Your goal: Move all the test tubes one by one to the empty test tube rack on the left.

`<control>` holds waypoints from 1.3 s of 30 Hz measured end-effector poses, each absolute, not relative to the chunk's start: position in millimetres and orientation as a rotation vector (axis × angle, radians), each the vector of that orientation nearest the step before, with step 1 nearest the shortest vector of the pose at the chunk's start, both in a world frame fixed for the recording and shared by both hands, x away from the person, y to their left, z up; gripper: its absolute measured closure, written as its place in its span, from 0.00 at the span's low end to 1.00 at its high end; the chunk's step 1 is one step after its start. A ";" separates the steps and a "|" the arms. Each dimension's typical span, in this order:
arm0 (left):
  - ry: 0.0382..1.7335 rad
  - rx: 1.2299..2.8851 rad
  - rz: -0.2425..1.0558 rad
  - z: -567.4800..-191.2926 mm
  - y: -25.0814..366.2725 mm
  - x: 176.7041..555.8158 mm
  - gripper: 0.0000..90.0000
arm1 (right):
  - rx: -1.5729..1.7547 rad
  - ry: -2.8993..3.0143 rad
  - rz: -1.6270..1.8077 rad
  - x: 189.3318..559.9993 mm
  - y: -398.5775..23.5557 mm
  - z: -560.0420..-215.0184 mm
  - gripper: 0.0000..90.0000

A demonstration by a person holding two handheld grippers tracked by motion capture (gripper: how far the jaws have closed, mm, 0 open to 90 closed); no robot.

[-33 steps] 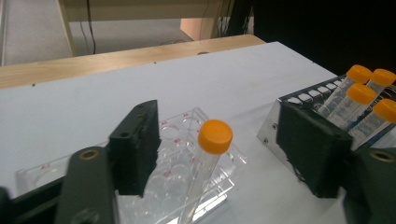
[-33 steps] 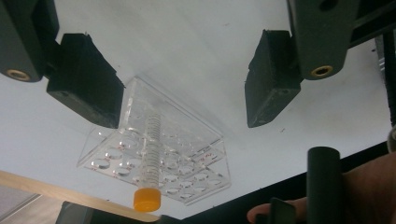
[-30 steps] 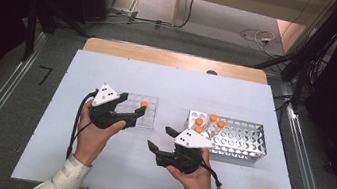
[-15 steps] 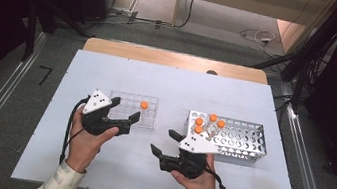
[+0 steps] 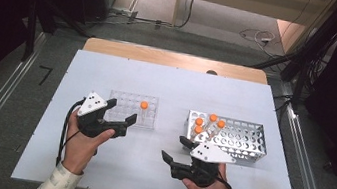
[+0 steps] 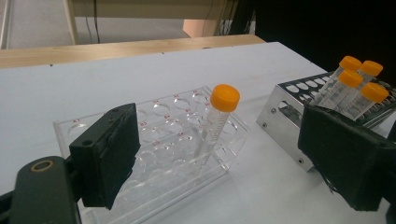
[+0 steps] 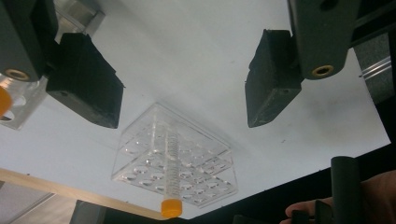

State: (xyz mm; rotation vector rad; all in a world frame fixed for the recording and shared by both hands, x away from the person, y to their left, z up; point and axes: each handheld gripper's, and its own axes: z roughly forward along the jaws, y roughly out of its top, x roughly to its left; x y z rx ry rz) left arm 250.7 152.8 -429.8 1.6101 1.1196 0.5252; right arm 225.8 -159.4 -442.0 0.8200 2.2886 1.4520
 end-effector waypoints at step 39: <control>1.128 1.611 0.520 -433.1 155.1 251.5 0.14 | 1.016 2.104 1.369 239.3 -230.8 -443.9 0.16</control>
